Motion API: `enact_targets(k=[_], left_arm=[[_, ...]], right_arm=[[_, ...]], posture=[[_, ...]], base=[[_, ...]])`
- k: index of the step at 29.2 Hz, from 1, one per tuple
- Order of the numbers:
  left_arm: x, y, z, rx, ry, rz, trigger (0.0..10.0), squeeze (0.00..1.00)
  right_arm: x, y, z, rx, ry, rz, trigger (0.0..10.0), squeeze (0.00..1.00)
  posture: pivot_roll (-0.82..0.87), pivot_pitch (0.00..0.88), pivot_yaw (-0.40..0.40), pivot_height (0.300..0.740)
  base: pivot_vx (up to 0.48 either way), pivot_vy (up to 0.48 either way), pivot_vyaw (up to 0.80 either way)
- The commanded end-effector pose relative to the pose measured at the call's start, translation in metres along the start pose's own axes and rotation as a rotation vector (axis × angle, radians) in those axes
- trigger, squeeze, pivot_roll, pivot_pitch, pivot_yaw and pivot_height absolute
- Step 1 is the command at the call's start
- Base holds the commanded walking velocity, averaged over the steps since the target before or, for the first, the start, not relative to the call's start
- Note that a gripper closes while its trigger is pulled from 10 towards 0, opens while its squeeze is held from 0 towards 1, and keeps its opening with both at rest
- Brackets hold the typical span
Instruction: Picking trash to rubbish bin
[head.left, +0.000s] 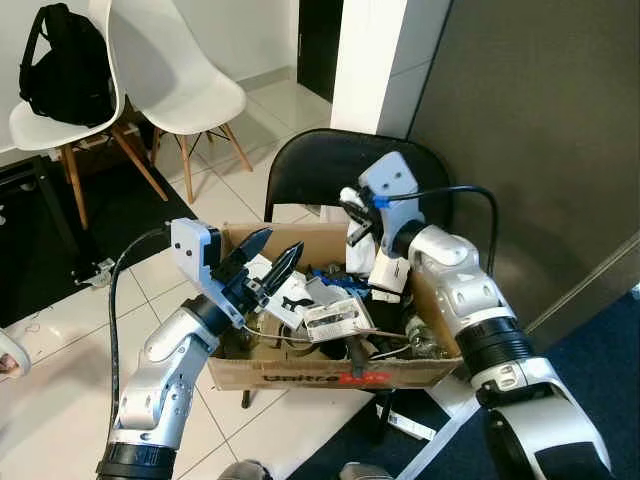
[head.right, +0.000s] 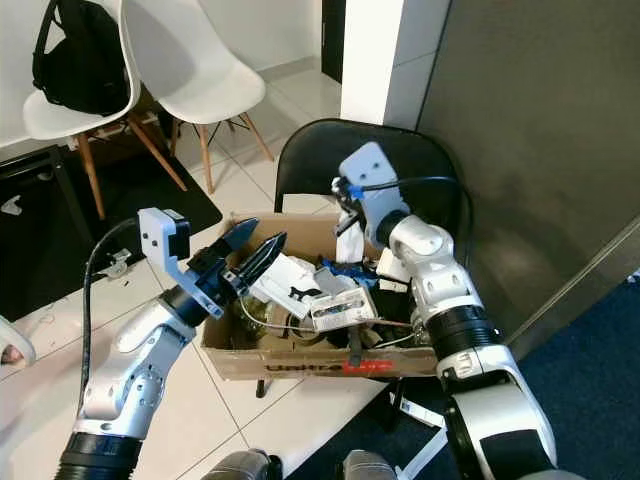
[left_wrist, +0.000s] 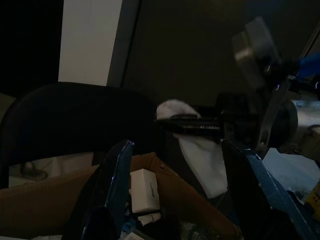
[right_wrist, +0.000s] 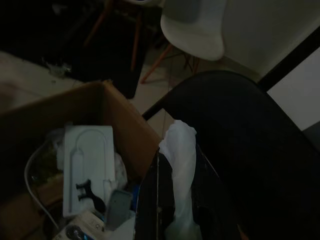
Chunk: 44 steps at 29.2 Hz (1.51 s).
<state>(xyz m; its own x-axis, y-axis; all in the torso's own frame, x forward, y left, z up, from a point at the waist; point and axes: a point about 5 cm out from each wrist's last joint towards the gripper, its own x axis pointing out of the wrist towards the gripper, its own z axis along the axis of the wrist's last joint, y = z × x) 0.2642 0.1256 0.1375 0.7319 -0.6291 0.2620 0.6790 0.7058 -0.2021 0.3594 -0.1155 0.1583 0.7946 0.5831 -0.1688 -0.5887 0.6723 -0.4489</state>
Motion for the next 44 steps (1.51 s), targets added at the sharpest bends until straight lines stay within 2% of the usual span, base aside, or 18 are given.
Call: enact_targets(k=[1,14,15,22,27,28,29,30,32,33,36,38,44], left_arm=[[-0.003,-0.001,0.000,0.006,0.004,-0.013,10.0,0.00],[-0.003,0.000,0.000,0.007,-0.001,-0.014,10.0,0.00],[-0.003,0.000,0.000,0.008,-0.001,-0.015,10.0,0.00],[-0.003,0.000,0.000,0.009,0.000,-0.016,10.0,0.00],[-0.003,0.000,-0.001,0.011,-0.001,-0.016,10.0,0.00],[-0.003,0.001,-0.001,0.012,0.000,-0.013,10.0,0.00],[-0.003,0.001,-0.001,0.013,0.001,-0.011,10.0,0.00],[-0.002,0.001,-0.001,0.013,0.003,-0.004,10.0,0.00],[0.000,0.006,0.000,0.002,0.002,0.046,10.0,0.00],[0.000,0.006,0.000,0.002,0.002,0.046,10.0,0.00],[0.006,0.016,0.005,-0.015,-0.021,0.140,10.0,0.00],[0.010,0.020,0.008,-0.017,-0.029,0.170,10.0,0.00],[0.012,0.022,0.008,-0.010,-0.024,0.197,10.0,0.00]], right_arm=[[0.000,0.002,0.001,-0.031,0.007,0.010,10.0,0.00],[-0.001,0.004,0.000,-0.058,0.037,0.035,10.0,0.00],[-0.001,0.006,0.000,-0.060,0.033,0.059,10.0,1.00],[-0.001,0.005,0.000,-0.015,0.019,0.040,10.0,1.00],[-0.001,0.003,0.001,0.098,-0.015,0.028,10.0,1.00],[-0.002,0.001,0.002,0.151,-0.036,0.021,10.0,0.78],[-0.002,0.000,0.003,0.186,-0.050,0.017,10.0,0.78],[-0.003,-0.002,0.007,0.291,-0.110,0.012,10.0,0.00],[-0.005,-0.007,0.014,0.467,-0.223,-0.001,10.0,0.00],[-0.005,-0.007,0.014,0.467,-0.223,-0.001,10.0,0.00],[-0.007,-0.010,0.021,0.667,-0.349,-0.026,10.0,0.00],[-0.005,-0.004,0.020,0.669,-0.350,-0.014,10.0,0.00],[-0.005,-0.003,0.018,0.669,-0.344,0.003,10.0,0.00]], posture=[[-0.04,0.000,-0.048,0.740],[-0.05,0.000,-0.049,0.740],[-0.05,0.000,-0.049,0.740],[-0.05,0.000,-0.049,0.740],[-0.05,0.000,-0.049,0.740],[-0.04,0.000,-0.053,0.740],[-0.04,0.000,-0.053,0.740],[-0.04,0.000,-0.053,0.740],[-0.04,0.000,-0.053,0.740],[-0.04,0.000,-0.053,0.740],[-0.04,0.000,-0.053,0.740],[-0.05,0.000,-0.056,0.740],[-0.05,0.000,-0.057,0.740]], base=[[0.000,0.000,0.00],[0.000,0.000,0.00],[0.000,0.000,0.00],[0.000,0.000,0.00],[0.000,0.000,0.00],[0.000,0.000,0.00],[0.000,0.000,0.00],[0.000,0.000,0.00],[0.000,0.000,0.00],[0.000,0.000,0.00],[0.000,0.000,0.00],[0.000,0.000,0.00],[0.000,0.000,0.00]])
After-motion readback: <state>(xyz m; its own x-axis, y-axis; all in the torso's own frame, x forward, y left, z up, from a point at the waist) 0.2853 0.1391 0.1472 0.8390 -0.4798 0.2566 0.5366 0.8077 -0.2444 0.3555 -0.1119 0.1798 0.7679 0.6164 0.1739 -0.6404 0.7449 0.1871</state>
